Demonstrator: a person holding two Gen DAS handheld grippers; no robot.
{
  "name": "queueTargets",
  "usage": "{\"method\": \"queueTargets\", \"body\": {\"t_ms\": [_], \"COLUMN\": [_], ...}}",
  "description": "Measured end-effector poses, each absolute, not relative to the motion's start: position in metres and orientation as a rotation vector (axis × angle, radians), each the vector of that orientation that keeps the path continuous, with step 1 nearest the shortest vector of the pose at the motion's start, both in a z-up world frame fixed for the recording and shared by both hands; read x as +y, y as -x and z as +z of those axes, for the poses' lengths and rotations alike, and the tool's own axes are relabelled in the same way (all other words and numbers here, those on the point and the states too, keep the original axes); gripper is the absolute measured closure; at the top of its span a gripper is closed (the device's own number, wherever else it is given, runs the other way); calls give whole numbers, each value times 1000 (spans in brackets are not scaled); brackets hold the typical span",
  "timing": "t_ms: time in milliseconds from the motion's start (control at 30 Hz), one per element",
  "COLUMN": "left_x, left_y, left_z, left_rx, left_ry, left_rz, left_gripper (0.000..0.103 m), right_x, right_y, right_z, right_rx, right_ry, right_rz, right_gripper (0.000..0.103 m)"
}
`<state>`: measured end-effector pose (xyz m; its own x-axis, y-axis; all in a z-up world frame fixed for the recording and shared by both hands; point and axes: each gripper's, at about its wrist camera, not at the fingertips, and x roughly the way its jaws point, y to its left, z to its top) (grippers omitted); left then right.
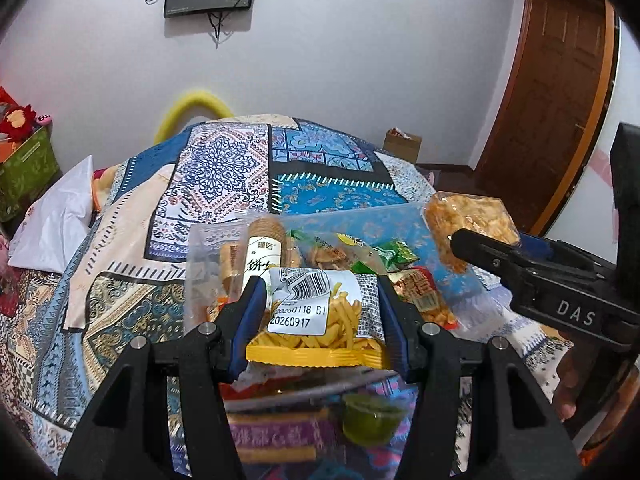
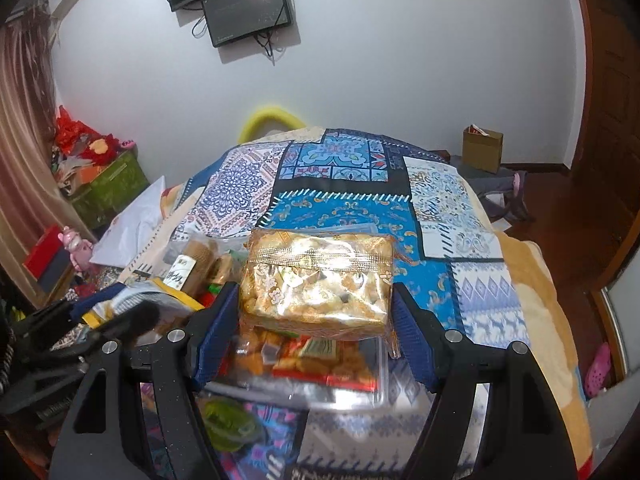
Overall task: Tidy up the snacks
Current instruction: 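Carry the fries bag and peanut-brittle bag into the clear box and release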
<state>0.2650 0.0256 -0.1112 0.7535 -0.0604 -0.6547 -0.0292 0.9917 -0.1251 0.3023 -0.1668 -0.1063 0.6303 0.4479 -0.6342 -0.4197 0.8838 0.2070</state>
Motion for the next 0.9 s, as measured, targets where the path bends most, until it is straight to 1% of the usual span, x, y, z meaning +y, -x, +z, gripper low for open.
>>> {"method": "queueTargets", "body": {"t_ms": [300, 567, 800, 867, 900], "left_x": [24, 23, 28, 29, 30], "left_y": [-287, -297, -288, -282, -277], "left_z": [-124, -141, -135, -127, -122], "left_rx": [700, 761, 764, 745, 733], "left_ry": [127, 126, 160, 164, 165], "left_rz": [-12, -5, -13, -14, -13], "left_gripper": [48, 47, 44, 39, 39], "right_x": [-152, -151, -150, -154, -155], "right_y": [-328, -337, -332, -328, -326], "right_z": [-128, -135, -132, -129, -127], "right_rx": [810, 852, 857, 852, 849], "right_ry": [-22, -22, 13, 6, 3], "right_rz": [508, 511, 502, 500, 502], "right_gripper": [32, 31, 30, 30, 30]}}
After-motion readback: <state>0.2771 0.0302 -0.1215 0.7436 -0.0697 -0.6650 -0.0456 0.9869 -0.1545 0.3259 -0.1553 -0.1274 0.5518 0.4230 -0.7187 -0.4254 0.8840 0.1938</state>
